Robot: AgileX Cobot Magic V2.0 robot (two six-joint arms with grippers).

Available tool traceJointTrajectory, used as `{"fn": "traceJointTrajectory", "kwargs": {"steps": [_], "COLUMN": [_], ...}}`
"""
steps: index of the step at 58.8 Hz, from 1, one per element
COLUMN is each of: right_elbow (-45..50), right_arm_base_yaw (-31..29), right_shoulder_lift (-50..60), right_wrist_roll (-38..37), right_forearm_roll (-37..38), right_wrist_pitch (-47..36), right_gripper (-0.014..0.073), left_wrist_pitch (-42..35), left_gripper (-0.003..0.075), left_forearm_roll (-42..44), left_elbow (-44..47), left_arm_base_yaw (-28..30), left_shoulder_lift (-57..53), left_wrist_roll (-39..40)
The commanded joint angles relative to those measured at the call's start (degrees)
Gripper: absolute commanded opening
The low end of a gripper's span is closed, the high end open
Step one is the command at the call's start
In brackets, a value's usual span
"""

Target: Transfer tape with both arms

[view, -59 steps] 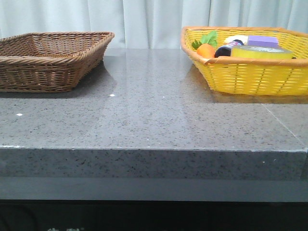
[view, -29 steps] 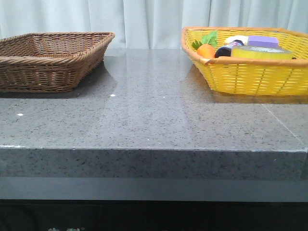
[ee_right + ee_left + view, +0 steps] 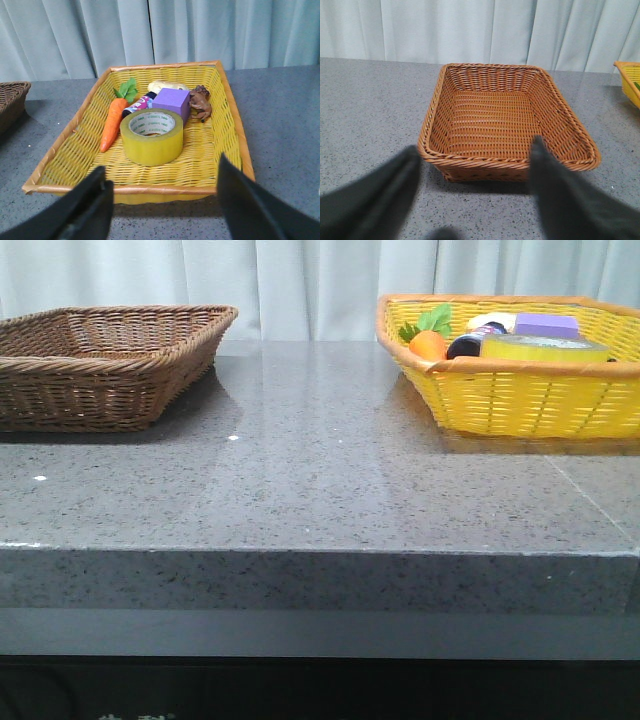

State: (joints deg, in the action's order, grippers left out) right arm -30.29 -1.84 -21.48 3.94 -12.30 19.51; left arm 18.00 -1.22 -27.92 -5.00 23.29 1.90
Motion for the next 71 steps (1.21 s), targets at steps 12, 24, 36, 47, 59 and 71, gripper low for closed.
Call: {"fn": "traceJointTrajectory", "kwargs": {"steps": [12,24,36,47,59,71], "right_elbow": [-2.43,-9.93,-23.83,-38.75,-51.72,-58.5], "right_arm_base_yaw": [-0.27,-0.27,-0.88,-2.11,-2.17,-2.17], "right_shoulder_lift": [-3.16,-18.44,-37.22,-53.2,-66.11,-74.68], "right_wrist_roll": [0.19,0.19,-0.94,-3.07,-3.5,-3.5], "right_forearm_roll": [-0.32,-0.32,-0.32,-0.09,0.04,0.11], "right_wrist_pitch": [-7.65,-5.72,0.83,7.79,11.09,12.78], "right_gripper": [0.0633,0.0633,0.0633,0.0633,0.0633,0.0633], "left_wrist_pitch": [-4.62,-4.62,-4.62,-4.62,-4.62,-4.62], "left_gripper": [0.0638,0.0586,0.0561,0.0561,0.0561,0.0561], "left_forearm_roll": [-0.05,-0.05,-0.05,-0.05,-0.05,-0.05], "left_elbow": [-2.26,-2.26,-2.26,-2.26,-2.26,-2.26], "left_arm_base_yaw": [0.05,0.05,0.05,0.05,0.05,0.05], "left_shoulder_lift": [0.64,0.64,0.64,0.64,0.64,0.64], "left_wrist_roll": [0.61,0.61,0.61,0.61,0.61,0.61]}}
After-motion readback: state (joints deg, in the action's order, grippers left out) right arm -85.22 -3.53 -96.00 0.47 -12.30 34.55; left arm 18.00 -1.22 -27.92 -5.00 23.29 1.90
